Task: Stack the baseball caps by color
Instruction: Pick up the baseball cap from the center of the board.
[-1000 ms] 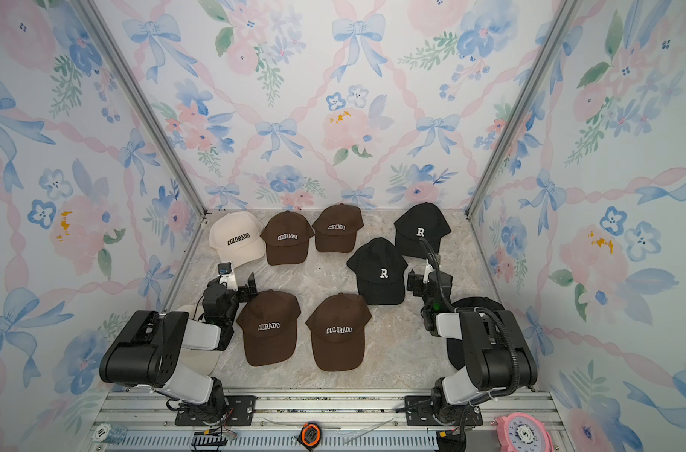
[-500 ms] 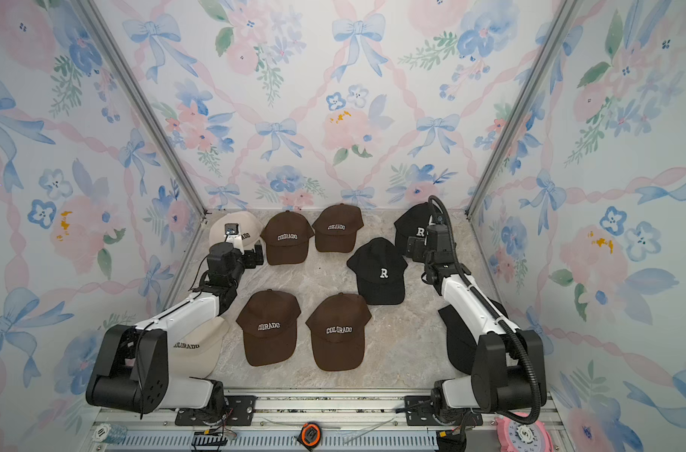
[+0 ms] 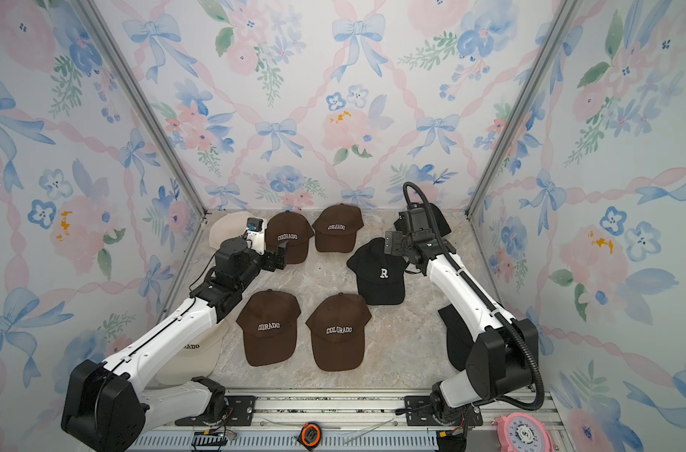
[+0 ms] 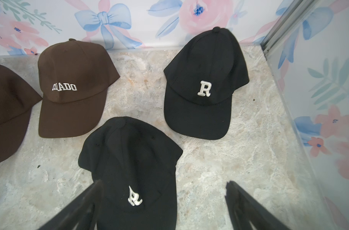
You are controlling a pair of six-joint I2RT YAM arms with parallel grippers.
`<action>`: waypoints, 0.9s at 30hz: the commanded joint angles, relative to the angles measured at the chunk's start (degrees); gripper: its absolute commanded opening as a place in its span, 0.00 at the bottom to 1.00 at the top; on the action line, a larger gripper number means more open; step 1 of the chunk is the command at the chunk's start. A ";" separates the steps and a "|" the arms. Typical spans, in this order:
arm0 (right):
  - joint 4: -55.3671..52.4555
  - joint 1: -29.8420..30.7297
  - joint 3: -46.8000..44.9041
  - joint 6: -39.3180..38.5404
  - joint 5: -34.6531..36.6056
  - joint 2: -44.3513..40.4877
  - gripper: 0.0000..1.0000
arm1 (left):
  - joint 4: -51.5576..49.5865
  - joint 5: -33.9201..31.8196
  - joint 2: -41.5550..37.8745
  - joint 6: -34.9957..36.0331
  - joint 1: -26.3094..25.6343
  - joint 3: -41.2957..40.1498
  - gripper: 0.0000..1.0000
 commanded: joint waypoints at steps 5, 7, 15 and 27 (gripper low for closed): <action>-4.51 4.97 3.31 1.71 -1.80 6.87 0.87 | -4.08 1.17 -4.50 -2.39 -3.05 -0.64 0.98; -4.56 5.64 3.91 1.65 -1.79 8.28 0.83 | -4.10 1.21 -4.69 -2.65 -3.44 -1.09 0.98; -5.33 5.72 7.28 1.93 -3.28 15.25 0.66 | -5.29 1.72 -4.37 -2.35 -3.87 -0.94 0.98; -6.58 4.53 11.14 1.53 -4.21 22.88 0.52 | -5.68 1.53 -3.02 -2.62 -4.00 -0.25 0.98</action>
